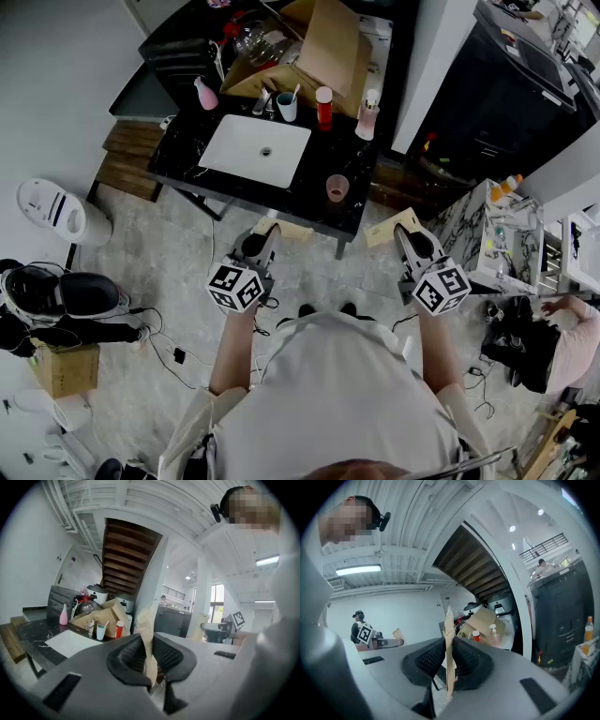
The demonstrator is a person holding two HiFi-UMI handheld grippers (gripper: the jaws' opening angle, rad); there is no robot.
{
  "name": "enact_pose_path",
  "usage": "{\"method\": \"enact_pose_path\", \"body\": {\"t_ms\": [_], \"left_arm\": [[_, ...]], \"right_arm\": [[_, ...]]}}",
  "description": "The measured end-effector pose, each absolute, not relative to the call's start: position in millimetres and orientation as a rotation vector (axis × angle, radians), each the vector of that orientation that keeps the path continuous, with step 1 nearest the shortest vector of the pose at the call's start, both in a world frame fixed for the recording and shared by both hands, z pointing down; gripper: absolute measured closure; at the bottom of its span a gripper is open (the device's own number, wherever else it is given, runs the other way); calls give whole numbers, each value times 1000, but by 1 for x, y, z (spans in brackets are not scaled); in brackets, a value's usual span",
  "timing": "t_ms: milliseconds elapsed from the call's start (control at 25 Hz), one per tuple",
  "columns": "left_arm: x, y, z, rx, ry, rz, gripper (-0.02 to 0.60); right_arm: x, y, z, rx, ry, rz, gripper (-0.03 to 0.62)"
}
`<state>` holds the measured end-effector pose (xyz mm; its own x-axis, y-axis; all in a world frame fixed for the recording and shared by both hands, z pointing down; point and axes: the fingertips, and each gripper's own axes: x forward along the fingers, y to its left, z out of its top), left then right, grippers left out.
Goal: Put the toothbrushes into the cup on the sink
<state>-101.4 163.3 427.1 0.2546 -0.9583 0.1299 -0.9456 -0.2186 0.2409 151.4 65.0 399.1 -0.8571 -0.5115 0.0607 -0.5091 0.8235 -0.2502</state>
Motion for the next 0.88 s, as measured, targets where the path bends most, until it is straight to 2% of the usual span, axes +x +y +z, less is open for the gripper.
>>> {"method": "enact_pose_path", "body": {"t_ms": [880], "left_arm": [[-82, 168, 424, 2241, -1789, -59, 548]], "right_arm": [[162, 67, 399, -787, 3002, -379, 528]]}}
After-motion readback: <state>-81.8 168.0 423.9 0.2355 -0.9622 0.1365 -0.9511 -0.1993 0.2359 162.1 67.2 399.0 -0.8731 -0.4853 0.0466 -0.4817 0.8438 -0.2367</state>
